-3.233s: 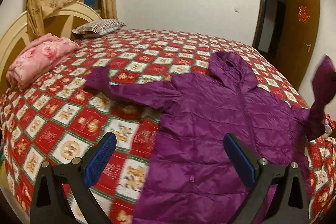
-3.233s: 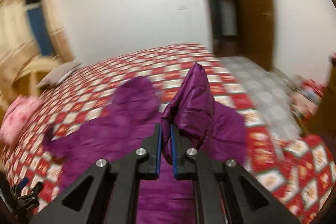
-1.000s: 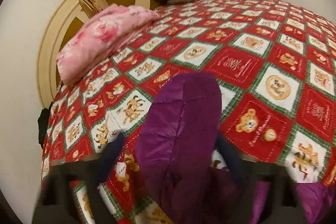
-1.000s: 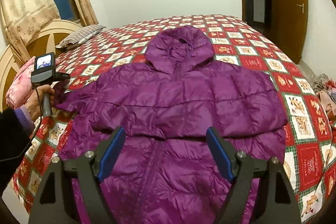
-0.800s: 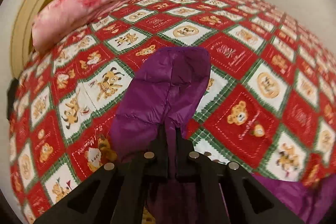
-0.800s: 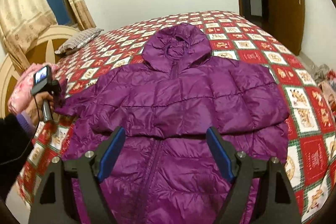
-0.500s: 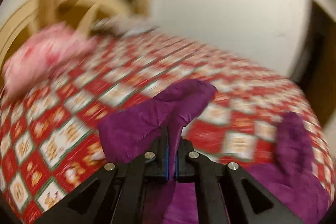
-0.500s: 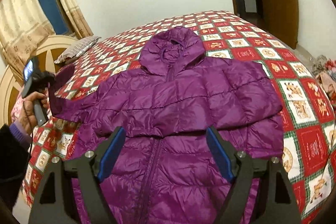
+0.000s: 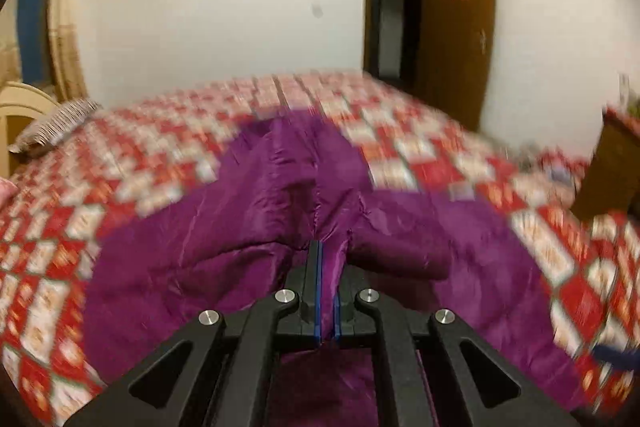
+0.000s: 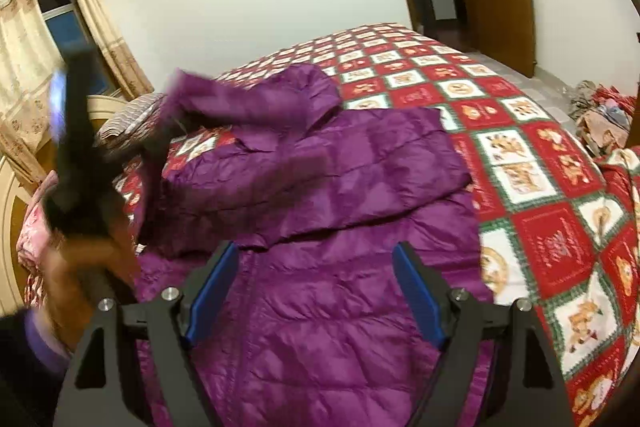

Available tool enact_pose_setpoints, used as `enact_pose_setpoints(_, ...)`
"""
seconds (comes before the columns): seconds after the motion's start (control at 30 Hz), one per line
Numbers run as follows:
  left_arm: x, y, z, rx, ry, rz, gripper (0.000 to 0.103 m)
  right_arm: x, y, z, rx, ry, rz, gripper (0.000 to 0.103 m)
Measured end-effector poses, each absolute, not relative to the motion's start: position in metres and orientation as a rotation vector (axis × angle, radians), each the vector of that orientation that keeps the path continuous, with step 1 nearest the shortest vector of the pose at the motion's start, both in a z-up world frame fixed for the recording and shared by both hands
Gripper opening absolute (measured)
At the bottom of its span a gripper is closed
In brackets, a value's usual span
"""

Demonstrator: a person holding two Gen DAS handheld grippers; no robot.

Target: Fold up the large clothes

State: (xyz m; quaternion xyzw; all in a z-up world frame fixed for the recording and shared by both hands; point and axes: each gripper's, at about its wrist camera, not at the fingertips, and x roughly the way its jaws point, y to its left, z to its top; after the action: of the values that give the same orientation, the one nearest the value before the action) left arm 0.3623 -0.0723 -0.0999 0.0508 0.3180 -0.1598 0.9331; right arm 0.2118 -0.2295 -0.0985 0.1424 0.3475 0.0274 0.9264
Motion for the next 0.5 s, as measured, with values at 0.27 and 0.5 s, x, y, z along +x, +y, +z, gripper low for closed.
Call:
enact_pose_setpoints(0.27, 0.324, -0.094, -0.167, 0.256, 0.821, -0.351, 0.006, 0.208, -0.259, -0.106, 0.333, 0.729, 0.015, 0.082)
enact_pose_setpoints(0.5, 0.314, -0.077, -0.152, 0.171, 0.869, -0.394, 0.021, 0.235, -0.261, -0.090, 0.289, 0.694, -0.006, 0.070)
